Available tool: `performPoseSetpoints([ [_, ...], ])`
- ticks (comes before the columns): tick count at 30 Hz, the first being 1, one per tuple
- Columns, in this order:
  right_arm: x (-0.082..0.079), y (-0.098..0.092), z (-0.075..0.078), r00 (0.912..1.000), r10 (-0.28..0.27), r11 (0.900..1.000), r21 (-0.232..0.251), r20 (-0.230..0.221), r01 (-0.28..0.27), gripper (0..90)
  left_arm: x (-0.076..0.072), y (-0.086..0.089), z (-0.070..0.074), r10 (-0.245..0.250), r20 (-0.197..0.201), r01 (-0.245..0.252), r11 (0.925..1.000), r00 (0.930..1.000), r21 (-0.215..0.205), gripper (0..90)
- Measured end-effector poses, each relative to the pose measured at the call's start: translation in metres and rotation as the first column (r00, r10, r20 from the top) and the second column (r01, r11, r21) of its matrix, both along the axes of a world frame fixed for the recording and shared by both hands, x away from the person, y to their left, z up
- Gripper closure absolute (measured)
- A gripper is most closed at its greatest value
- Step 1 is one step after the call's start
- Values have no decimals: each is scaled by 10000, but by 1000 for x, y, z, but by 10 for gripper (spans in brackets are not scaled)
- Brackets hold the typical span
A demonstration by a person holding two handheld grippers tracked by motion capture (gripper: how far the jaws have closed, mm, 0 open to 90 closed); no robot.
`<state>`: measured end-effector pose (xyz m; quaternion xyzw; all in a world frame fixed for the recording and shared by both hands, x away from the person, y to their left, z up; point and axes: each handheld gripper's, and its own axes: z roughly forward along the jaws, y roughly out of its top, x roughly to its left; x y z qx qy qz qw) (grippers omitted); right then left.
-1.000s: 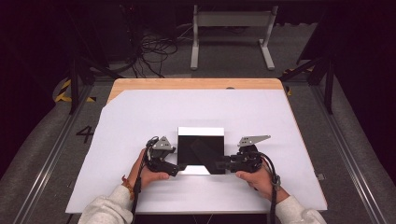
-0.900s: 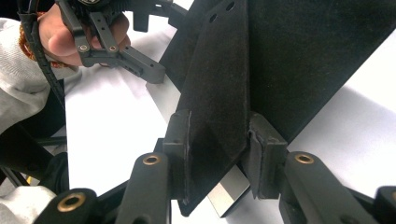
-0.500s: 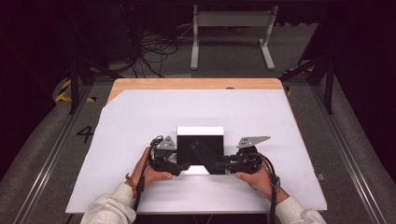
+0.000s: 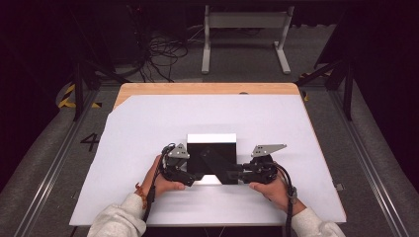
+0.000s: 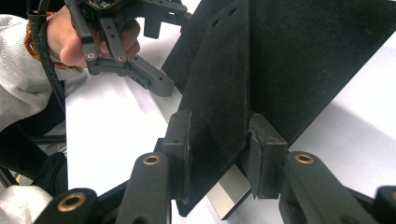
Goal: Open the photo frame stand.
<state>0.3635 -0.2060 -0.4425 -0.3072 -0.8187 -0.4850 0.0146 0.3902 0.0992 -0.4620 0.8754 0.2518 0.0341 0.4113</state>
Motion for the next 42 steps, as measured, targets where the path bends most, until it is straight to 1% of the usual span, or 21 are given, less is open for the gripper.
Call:
performPoseSetpoints([
  [1,0,0,-1,10000,18,10000,-49,5,-18,655,0,0,0,50,29,-50,10000,10000,-57,200],
  [7,0,0,-1,10000,-5,10000,-38,-10,4,656,2,-1,1,138,88,-137,9999,9999,-71,193],
  [8,0,0,-1,10000,-12,10000,-27,-26,12,658,3,-1,2,169,51,-169,9998,9998,-109,194],
  [10,1,-1,-1,10000,-42,10000,2,-68,42,662,4,0,3,212,172,-210,9997,9996,-108,207],
  [11,1,-1,-2,10000,-46,10000,17,-80,47,666,3,0,4,210,144,-209,9997,9997,-124,224],
  [13,1,-1,-2,9999,-63,10000,23,-81,64,671,3,2,5,238,321,-234,9996,9992,-138,243],
  [15,1,-1,-1,10000,-44,10000,53,-59,44,681,2,3,7,252,357,-245,9995,9990,-189,265],
  [17,0,-1,-1,10000,-55,10000,47,-42,55,691,2,5,9,220,490,-209,9995,9986,-227,300],
  [18,0,-1,-1,10000,-47,10000,43,-18,47,699,1,7,11,264,571,-245,9992,9980,-324,318],
  [21,-1,-2,0,10000,-6,10000,18,38,6,716,0,9,14,217,812,-192,9993,9965,-319,364],
  [26,-2,-1,1,9999,34,10000,-34,129,-34,741,-2,14,19,195,1013,-144,9986,9947,-513,434],
  [28,-3,-1,1,9998,49,10000,-77,170,-48,754,-4,16,21,193,1187,-129,9984,9927,-548,460],
  [32,-4,-1,3,9995,70,9998,-167,311,-65,790,-7,21,27,233,1531,-116,9970,9879,-764,547],
  [34,-4,0,3,9992,71,9998,-207,382,-63,804,-8,22,29,237,1727,-118,9975,9847,-694,577],
  [38,-5,0,3,9991,100,9996,-278,418,-88,808,-10,22,29,268,1770,-143,9973,9838,-715,584],
  [40,-5,1,3,9989,115,9995,-300,451,-102,808,-9,21,27,240,1696,-114,9971,9852,-747,572],
  [41,-5,1,3,9989,115,9995,-300,451,-102,808,-9,21,27,240,1696,-114,9971,9852,-747,533],
  [42,-5,1,3,9987,128,9995,-290,494,-114,807,-8,17,25,165,1447,-51,9969,9893,-791,494],
])
